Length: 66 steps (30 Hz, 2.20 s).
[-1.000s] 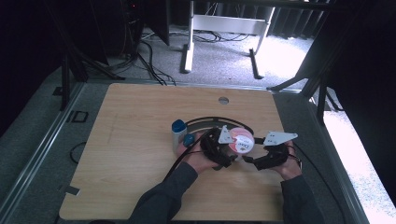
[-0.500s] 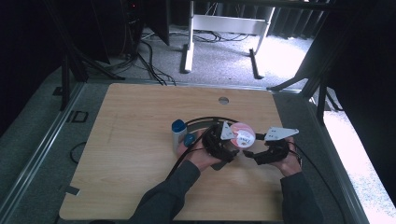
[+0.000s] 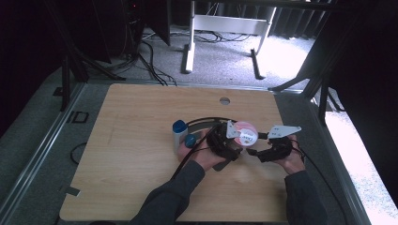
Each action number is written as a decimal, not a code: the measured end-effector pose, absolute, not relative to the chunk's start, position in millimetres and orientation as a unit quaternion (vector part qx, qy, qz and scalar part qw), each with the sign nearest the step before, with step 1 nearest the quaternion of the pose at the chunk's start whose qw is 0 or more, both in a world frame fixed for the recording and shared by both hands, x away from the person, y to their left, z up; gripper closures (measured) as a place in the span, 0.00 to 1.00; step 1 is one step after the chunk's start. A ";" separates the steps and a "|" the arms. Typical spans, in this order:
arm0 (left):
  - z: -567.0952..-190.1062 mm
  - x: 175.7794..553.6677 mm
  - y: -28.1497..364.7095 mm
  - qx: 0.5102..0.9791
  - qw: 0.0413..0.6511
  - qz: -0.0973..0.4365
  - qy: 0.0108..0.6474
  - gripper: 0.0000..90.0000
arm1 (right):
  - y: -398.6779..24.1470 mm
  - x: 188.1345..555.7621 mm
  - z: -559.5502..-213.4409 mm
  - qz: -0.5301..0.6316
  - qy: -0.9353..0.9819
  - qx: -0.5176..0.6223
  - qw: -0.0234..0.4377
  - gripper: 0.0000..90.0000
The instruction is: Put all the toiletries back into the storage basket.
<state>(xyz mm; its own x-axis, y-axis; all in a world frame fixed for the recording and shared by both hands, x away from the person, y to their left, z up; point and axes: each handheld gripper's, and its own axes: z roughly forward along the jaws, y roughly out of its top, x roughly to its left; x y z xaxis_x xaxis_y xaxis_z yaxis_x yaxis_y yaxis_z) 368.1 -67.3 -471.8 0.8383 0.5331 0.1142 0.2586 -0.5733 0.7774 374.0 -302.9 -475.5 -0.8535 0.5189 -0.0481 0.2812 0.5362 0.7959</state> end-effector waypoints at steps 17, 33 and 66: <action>-473.9 375.7 -76.6 0.862 0.408 0.174 0.245 0.21 | -309.8 383.6 -474.7 0.421 0.864 0.234 0.146 0.23; -475.9 385.9 -83.4 0.856 0.405 0.179 0.266 0.21 | -312.4 398.8 -475.9 0.418 0.865 0.240 0.139 0.24; -491.0 402.7 -93.1 0.842 0.403 0.198 0.300 0.24 | -314.5 426.2 -486.7 0.406 0.868 0.256 0.129 0.26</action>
<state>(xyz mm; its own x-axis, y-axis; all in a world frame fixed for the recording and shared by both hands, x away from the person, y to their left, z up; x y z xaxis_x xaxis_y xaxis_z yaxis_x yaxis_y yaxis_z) 402.7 -93.1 -491.0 0.7413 0.6648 0.0923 0.3448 -0.4952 0.7974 426.2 -314.5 -486.7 -0.8354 0.5494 -0.0161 0.3395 0.5387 0.7711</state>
